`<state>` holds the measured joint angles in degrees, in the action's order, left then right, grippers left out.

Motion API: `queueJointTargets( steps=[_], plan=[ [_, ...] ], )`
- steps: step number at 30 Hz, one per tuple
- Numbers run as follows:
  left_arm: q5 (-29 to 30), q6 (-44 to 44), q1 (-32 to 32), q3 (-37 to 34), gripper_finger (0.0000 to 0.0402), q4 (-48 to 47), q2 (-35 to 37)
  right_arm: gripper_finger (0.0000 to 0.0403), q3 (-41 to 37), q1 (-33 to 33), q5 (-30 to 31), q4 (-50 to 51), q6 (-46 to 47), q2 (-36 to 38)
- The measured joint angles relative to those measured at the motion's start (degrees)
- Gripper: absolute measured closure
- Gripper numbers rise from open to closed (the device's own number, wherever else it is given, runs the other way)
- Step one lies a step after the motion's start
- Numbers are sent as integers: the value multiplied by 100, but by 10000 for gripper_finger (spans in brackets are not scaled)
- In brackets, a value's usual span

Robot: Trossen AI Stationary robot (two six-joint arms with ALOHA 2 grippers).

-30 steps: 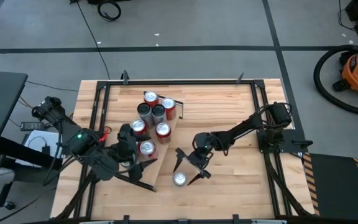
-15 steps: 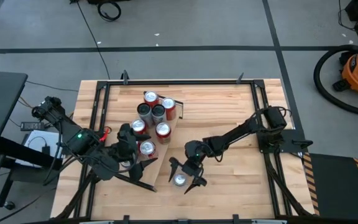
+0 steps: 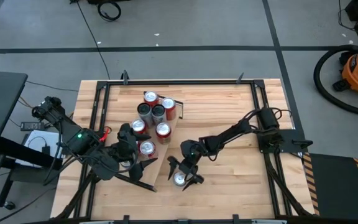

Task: Place canned beverage on shelf
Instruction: Put the silver soda can on the shelf

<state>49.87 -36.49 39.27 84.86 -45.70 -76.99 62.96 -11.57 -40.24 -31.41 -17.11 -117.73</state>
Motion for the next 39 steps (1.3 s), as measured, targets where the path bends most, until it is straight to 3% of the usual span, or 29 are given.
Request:
queueJointTargets(
  steps=[5, 14, 24, 39],
  plan=[
    [-1, 0, 0, 0, 2, -5, 0, 38, -5, -26, 74, 44, -21, -133],
    [24, 109, 0, 2, 2, -1, 0, 100, 4, -20, 1191, 70, 317, -96],
    [560, 558, -51, 2, 2, -33, 0, 79, 11, -138, 2592, 413, 2034, 53],
    [571, 1750, -75, 4, 2, -49, 0, 88, -24, -882, 5113, 680, 3293, 280]
  ],
)
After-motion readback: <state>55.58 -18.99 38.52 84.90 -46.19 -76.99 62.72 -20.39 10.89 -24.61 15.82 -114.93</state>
